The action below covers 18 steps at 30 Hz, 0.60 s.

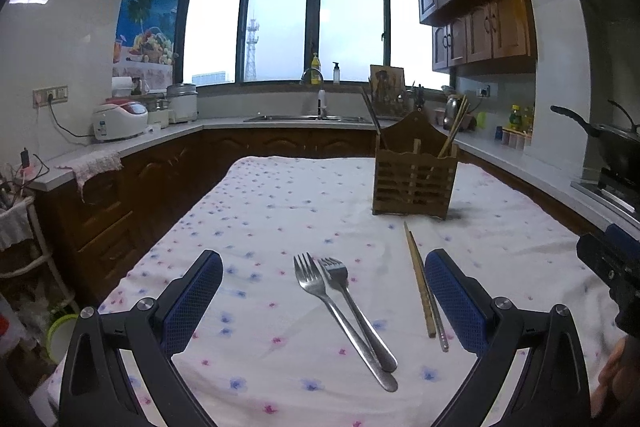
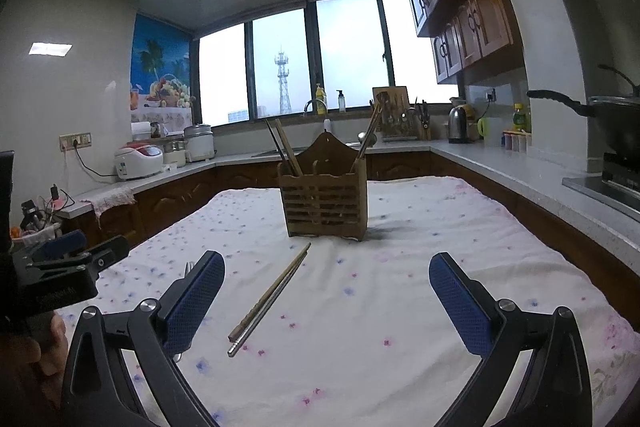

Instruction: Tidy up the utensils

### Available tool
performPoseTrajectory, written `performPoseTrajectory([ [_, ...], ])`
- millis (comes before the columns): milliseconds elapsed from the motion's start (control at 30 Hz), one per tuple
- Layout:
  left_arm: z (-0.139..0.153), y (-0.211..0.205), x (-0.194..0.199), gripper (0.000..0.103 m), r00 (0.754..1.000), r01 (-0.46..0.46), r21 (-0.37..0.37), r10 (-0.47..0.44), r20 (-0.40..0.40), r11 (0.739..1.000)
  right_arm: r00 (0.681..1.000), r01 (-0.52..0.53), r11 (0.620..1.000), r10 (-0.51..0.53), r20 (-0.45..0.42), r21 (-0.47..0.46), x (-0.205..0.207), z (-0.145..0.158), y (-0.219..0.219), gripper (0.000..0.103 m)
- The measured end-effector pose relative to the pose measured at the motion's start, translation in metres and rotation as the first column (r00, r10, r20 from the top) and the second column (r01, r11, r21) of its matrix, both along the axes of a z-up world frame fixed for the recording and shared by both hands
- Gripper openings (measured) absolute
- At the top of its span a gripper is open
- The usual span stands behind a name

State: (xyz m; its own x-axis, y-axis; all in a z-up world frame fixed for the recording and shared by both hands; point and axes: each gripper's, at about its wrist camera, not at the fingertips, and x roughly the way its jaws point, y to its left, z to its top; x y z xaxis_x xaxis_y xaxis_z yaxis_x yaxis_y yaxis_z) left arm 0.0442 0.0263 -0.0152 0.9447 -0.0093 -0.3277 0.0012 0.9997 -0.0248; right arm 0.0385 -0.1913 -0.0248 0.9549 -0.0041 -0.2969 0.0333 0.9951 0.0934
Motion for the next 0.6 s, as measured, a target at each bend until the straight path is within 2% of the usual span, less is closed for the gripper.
performPoseTrajectory([
  [367, -0.0036, -0.0069, -0.0062, 0.102, 0.999, -0.006, 0.056, 0.004, 0.034, 0.998, 1.000, 0.015, 1.000, -0.015, -0.007, 0.003, -0.0001, -0.0025, -0.0037, 0.103],
  [600, -0.0041, -0.0075, -0.0069, 0.102, 0.999, -0.011, 0.060, 0.009, 0.034, 0.998, 1.000, 0.016, 1.000, -0.016, -0.004, 0.003, -0.0019, -0.0025, -0.0037, 0.103],
])
